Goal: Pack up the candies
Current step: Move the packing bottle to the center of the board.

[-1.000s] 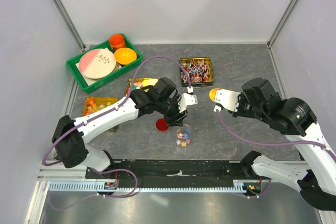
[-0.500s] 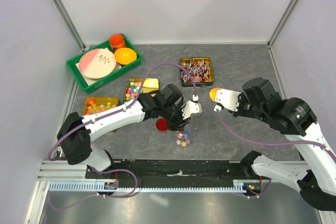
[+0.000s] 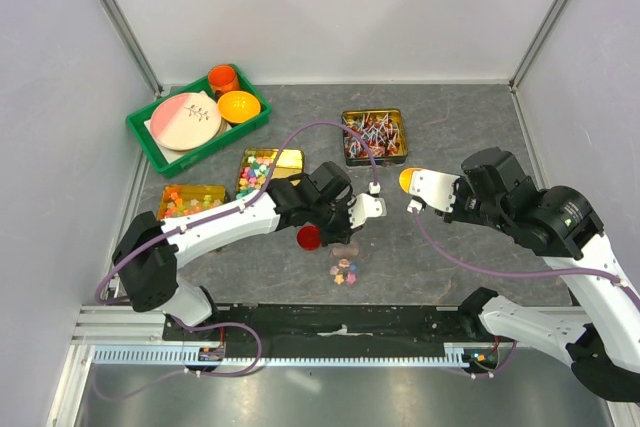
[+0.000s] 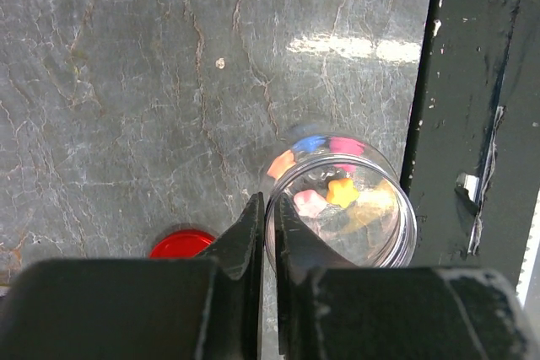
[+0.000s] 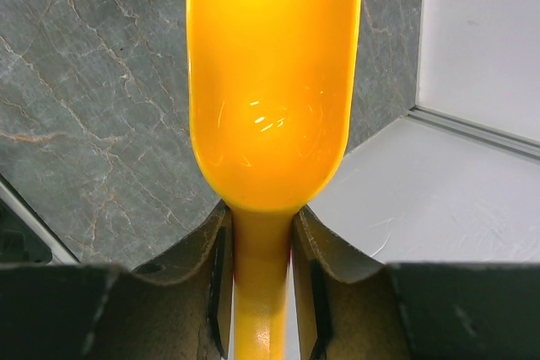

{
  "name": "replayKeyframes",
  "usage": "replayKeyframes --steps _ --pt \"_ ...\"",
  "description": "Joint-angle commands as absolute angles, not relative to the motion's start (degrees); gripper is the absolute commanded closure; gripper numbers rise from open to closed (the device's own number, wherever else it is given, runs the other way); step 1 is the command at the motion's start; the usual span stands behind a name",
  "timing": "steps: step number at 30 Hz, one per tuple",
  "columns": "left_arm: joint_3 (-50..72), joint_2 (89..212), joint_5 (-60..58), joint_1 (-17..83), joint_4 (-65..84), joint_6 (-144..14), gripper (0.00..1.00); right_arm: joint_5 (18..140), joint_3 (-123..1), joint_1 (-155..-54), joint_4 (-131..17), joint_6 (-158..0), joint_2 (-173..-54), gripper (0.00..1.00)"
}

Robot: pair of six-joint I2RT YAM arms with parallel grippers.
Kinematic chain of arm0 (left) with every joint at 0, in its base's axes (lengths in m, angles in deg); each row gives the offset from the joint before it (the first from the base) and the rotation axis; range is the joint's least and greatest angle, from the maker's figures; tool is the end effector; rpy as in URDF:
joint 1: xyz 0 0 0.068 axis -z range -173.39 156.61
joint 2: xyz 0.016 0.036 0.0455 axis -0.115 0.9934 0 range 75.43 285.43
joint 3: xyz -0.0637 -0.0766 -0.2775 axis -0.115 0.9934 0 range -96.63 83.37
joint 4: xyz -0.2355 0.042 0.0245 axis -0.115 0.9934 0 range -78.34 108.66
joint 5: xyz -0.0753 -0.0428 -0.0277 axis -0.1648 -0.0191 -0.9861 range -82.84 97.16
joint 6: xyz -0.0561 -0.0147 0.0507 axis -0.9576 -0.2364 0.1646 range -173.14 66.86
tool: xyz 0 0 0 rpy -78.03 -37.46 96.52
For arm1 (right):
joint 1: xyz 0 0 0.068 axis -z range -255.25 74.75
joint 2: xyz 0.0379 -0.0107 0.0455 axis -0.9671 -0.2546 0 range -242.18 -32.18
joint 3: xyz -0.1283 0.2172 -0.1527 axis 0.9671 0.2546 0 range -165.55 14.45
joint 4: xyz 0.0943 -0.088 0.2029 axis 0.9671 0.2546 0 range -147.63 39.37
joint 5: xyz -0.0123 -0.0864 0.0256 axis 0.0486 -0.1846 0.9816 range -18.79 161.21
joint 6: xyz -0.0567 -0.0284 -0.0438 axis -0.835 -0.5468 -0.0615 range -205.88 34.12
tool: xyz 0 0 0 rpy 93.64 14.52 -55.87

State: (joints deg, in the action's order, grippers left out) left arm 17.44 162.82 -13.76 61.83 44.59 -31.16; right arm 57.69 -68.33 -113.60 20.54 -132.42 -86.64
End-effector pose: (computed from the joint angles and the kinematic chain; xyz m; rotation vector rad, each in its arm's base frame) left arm 0.1604 -0.2718 0.2644 1.7187 1.9093 -0.6893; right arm 0.0953 0.0560 0.3998 -1.5668 1.8697 -0.3516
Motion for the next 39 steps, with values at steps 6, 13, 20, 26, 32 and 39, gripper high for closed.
replayKeyframes --steps 6,13,20,26,32,39 --pt "17.18 162.79 -7.19 62.33 41.55 -30.28 0.98 57.76 -70.28 -113.31 22.44 -132.37 -86.23 1.0" --pt "17.1 162.17 3.55 62.24 36.62 -30.9 0.98 56.71 -70.54 -113.31 21.47 -132.2 -85.88 1.0" --pt "14.03 163.4 6.37 59.52 34.51 -29.32 0.98 56.36 -70.37 -113.31 21.3 -132.29 -85.44 1.0" --pt "8.49 167.53 2.6 55.3 34.51 -29.14 0.98 56.09 -69.66 -113.22 21.21 -132.2 -84.39 1.0" --pt "0.15 174.12 0.05 54.68 38.02 -29.67 0.98 55.57 -68.08 -113.31 21.12 -132.37 -83.24 1.0" --pt "-6.1 180.19 -0.31 54.68 39.78 -30.81 0.99 55.48 -66.68 -113.22 21.12 -132.46 -81.66 1.0"
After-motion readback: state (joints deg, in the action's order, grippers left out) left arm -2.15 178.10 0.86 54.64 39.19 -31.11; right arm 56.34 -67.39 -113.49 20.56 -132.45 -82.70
